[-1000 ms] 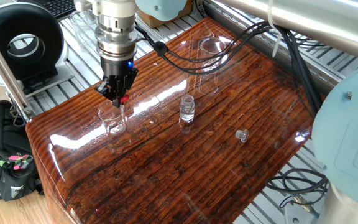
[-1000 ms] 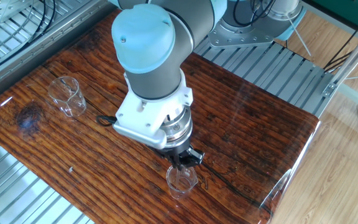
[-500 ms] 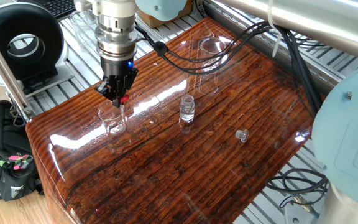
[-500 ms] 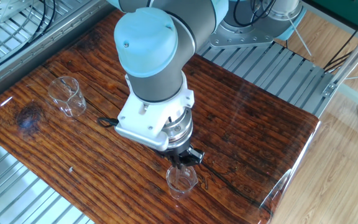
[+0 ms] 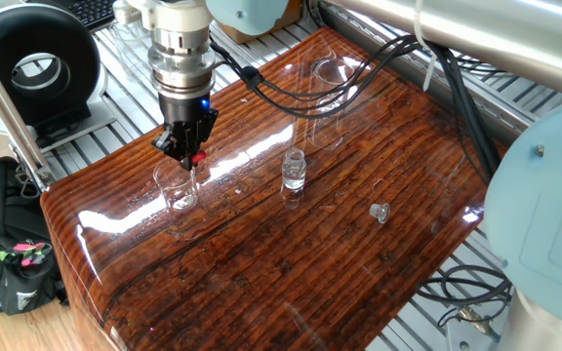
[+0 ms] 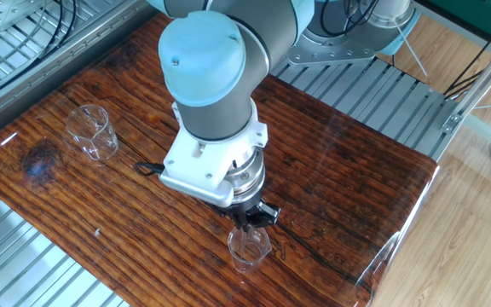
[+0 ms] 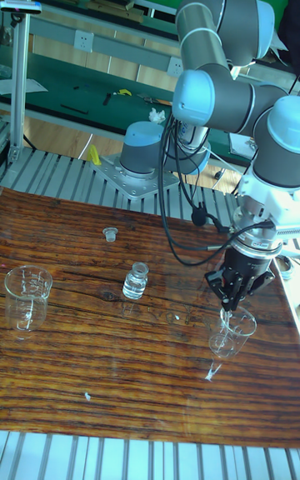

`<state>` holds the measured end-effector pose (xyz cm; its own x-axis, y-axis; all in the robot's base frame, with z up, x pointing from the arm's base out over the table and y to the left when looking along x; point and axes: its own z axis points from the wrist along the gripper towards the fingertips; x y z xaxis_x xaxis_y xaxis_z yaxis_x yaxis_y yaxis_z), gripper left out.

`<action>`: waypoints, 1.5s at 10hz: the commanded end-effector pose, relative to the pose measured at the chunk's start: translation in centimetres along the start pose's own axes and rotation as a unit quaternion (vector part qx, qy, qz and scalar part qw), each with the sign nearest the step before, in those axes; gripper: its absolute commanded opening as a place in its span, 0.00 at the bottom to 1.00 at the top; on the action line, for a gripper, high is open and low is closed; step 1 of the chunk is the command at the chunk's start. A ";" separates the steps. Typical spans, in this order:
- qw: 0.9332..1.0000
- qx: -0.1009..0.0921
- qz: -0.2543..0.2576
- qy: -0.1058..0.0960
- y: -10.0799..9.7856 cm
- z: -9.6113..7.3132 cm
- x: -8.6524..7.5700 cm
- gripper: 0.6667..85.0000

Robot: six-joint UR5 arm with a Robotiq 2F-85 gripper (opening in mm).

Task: Transfer liquid using a dropper

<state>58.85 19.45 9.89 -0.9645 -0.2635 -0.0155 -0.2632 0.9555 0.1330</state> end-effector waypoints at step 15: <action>1.000 -0.011 -0.018 -0.017 0.9 -1.7 0.4 0.33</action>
<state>58.45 19.60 10.61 -0.9551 -0.2947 -0.0309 -0.2961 0.9458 0.1332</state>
